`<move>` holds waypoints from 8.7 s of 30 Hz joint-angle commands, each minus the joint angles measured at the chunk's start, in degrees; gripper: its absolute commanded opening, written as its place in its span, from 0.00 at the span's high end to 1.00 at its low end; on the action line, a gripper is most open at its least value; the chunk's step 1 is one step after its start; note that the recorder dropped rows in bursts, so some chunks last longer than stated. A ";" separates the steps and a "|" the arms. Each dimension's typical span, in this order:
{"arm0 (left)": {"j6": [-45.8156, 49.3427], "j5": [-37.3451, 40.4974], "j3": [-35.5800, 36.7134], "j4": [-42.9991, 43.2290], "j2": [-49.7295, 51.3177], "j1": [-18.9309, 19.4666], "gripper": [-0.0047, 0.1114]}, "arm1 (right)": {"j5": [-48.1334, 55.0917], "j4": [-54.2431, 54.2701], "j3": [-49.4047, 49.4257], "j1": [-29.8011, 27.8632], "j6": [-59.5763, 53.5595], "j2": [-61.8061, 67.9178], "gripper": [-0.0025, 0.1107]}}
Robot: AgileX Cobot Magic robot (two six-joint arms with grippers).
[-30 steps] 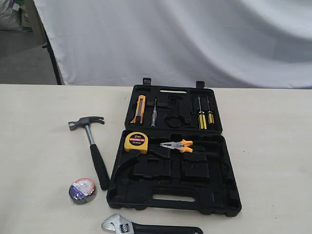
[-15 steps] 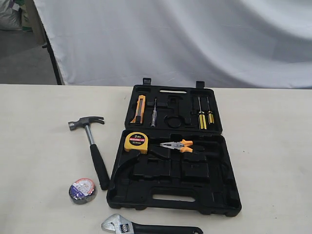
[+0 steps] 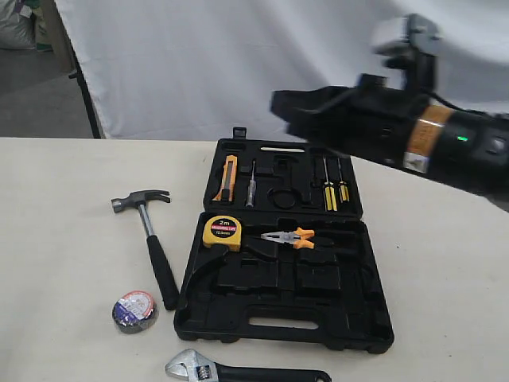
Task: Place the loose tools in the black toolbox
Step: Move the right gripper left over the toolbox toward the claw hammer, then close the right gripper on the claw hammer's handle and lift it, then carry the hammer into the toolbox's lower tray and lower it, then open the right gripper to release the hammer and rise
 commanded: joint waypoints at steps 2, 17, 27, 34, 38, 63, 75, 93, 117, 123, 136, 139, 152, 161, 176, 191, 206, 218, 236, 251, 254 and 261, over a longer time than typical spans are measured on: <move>-0.27 -0.41 -0.15 0.25 -0.18 1.45 0.95 | 29.78 -6.25 -17.37 13.02 -0.60 11.86 0.98; -0.27 -0.41 -0.15 0.25 -0.18 1.45 0.95 | 55.99 -5.68 -32.67 22.89 -15.31 28.91 0.98; -0.27 -0.41 -0.15 0.25 -0.18 1.45 0.95 | 57.06 23.95 -32.71 14.98 -37.16 27.30 0.98; -0.27 -0.41 -0.15 0.25 -0.18 1.45 0.95 | 60.50 43.78 -32.71 16.60 -59.53 27.30 0.98; -0.27 -0.41 -0.15 0.25 -0.18 1.45 0.95 | 58.54 43.38 -32.71 17.76 -60.45 27.56 0.98; -0.27 -0.41 -0.15 0.25 -0.18 1.45 0.95 | 48.94 46.30 -33.01 18.25 -59.82 27.88 0.35; -0.27 -0.41 -0.15 0.25 -0.18 1.45 0.95 | 62.96 50.84 -56.16 20.55 -60.04 42.28 0.35; -0.27 -0.41 -0.15 0.25 -0.18 1.45 0.95 | 77.13 54.45 -88.60 21.69 -64.64 70.64 0.46; -0.27 -0.41 -0.15 0.25 -0.18 1.45 0.95 | 77.13 69.09 -88.69 24.56 -74.16 61.89 0.98; -0.27 -0.41 -0.15 0.25 -0.18 1.45 0.95 | 80.49 69.39 -88.69 24.43 -75.41 58.46 0.98; -0.27 -0.41 -0.15 0.25 -0.18 1.45 0.95 | 91.04 69.59 -88.69 21.33 -81.28 53.09 0.98; -0.27 -0.41 -0.15 0.25 -0.18 1.45 0.95 | 92.60 71.60 -88.69 19.54 -81.73 52.29 0.98; -0.27 -0.41 -0.15 0.25 -0.18 1.45 0.95 | 93.66 86.00 -76.58 13.58 -93.30 45.32 0.98; -0.27 -0.41 -0.15 0.25 -0.18 1.45 0.95 | 79.05 88.40 -46.39 10.88 -105.19 26.30 0.98; -0.27 -0.41 -0.15 0.25 -0.18 1.45 0.95 | 72.18 88.53 -15.11 8.98 -148.26 19.84 0.98; -0.27 -0.41 -0.15 0.25 -0.18 1.45 0.95 | 69.15 88.55 -15.11 8.98 -152.08 23.20 0.98; -0.27 -0.41 -0.15 0.25 -0.18 1.45 0.95 | 67.71 88.55 -15.11 8.98 -151.30 23.20 0.98; -0.27 -0.41 -0.15 0.25 -0.18 1.45 0.95 | 67.73 88.83 -15.11 8.98 -151.02 23.20 0.98; -0.27 -0.41 -0.15 0.25 -0.18 1.45 0.95 | 62.49 93.13 -15.11 8.98 -145.75 23.20 0.54; -0.27 -0.41 -0.15 0.25 -0.18 1.45 0.95 | 64.02 83.52 -15.11 8.98 -138.31 16.82 0.78; -0.27 -0.41 -0.15 0.25 -0.18 1.45 0.95 | 64.36 83.51 -15.11 8.98 -136.02 16.19 0.98; -0.27 -0.41 -0.15 0.25 -0.18 1.45 0.95 | 69.02 78.34 -15.11 8.98 -135.80 24.37 0.98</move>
